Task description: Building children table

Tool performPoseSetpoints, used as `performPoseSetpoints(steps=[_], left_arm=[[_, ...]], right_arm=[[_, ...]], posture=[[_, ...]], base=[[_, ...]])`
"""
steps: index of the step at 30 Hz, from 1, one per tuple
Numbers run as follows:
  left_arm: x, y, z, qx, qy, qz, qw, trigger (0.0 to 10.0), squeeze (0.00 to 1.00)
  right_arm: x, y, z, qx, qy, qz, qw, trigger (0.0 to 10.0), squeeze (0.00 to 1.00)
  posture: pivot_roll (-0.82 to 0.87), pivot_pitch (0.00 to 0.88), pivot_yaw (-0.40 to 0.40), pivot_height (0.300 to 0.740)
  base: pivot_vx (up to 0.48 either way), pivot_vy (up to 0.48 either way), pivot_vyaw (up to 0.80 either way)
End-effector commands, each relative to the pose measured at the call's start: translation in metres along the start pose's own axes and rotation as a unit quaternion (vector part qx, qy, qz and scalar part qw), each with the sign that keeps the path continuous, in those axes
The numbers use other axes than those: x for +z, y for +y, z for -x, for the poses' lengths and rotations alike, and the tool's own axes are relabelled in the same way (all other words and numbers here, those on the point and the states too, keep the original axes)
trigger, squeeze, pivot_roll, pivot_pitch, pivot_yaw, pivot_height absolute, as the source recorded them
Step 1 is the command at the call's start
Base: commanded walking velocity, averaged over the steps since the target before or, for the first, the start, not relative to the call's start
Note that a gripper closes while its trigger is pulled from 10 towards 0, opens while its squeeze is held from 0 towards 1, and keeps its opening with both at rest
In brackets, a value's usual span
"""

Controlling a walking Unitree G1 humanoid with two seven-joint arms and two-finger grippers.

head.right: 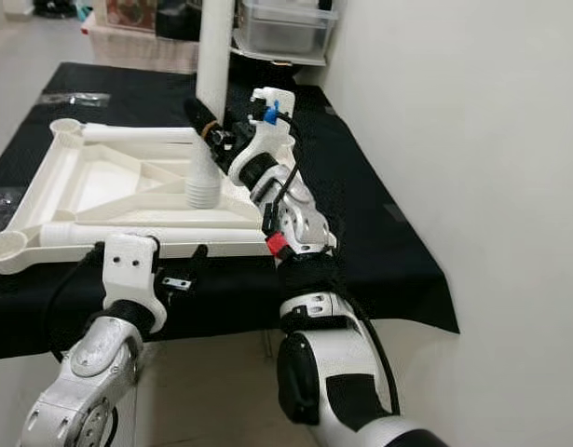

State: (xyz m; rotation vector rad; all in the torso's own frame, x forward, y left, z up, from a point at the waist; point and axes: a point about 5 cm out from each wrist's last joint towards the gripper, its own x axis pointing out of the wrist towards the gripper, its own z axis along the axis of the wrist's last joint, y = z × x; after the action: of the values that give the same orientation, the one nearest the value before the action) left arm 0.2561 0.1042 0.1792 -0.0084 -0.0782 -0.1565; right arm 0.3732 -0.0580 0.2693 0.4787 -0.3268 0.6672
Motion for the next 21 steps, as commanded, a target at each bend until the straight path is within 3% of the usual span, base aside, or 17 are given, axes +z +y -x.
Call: performPoseSetpoints(steps=[1, 7, 8, 10, 12, 15, 17, 21], left_arm=[[-0.001, 0.001, -0.003, -0.003, 0.0, -0.003, 1.0, 10.0, 0.0], [-0.001, 0.001, -0.006, -0.009, 0.0, -0.006, 1.0, 10.0, 0.0], [0.0, 0.001, -0.01, -0.008, -0.009, -0.011, 1.0, 10.0, 0.0], [0.0, 0.001, -0.01, -0.008, -0.009, -0.011, 1.0, 10.0, 0.0], [-0.002, -0.004, -0.012, -0.025, -0.008, -0.011, 1.0, 10.0, 0.0], [-0.003, -0.007, -0.012, -0.034, -0.003, -0.004, 0.999, 10.0, 0.0], [-0.001, -0.008, -0.012, -0.036, -0.019, -0.031, 0.999, 10.0, 0.0], [-0.005, -0.009, -0.013, -0.034, -0.016, -0.027, 0.999, 10.0, 0.0]], right_arm=[[0.0, 0.005, 0.005, -0.003, -0.017, 0.0, 1.0, 0.0, 0.0], [-0.007, 0.011, 0.013, -0.001, -0.018, 0.003, 1.0, 0.0, 0.0], [-0.018, 0.018, 0.022, -0.001, -0.001, -0.011, 1.0, 0.0, 0.0], [-0.018, 0.018, 0.022, -0.001, -0.001, -0.011, 1.0, 0.0, 0.0], [-0.029, 0.03, 0.028, 0.006, 0.014, -0.04, 0.999, 0.0, 0.0], [-0.031, 0.036, 0.029, 0.01, 0.017, -0.055, 0.998, 0.0, 0.0], [-0.035, 0.043, 0.031, 0.019, 0.024, -0.054, 0.998, 0.0, 0.0], [-0.041, 0.045, 0.037, 0.016, 0.032, -0.078, 0.996, 0.0, 0.0]], posture=[[0.07, 0.0, -0.125, 0.74], [0.07, 0.0, -0.122, 0.74], [0.07, 0.0, -0.123, 0.74], [0.07, 0.0, -0.123, 0.74], [0.07, 0.0, -0.124, 0.74], [0.07, 0.0, -0.124, 0.74], [0.07, 0.0, -0.124, 0.74], [0.07, 0.0, -0.126, 0.74]], base=[[0.0, 0.0, 0.0], [0.0, 0.0, 0.0], [0.0, 0.0, 0.0], [0.0, 0.0, 0.0], [0.0, 0.0, 0.0], [0.0, 0.0, 0.0], [0.0, 0.0, 0.0], [0.0, 0.0, 0.0]])
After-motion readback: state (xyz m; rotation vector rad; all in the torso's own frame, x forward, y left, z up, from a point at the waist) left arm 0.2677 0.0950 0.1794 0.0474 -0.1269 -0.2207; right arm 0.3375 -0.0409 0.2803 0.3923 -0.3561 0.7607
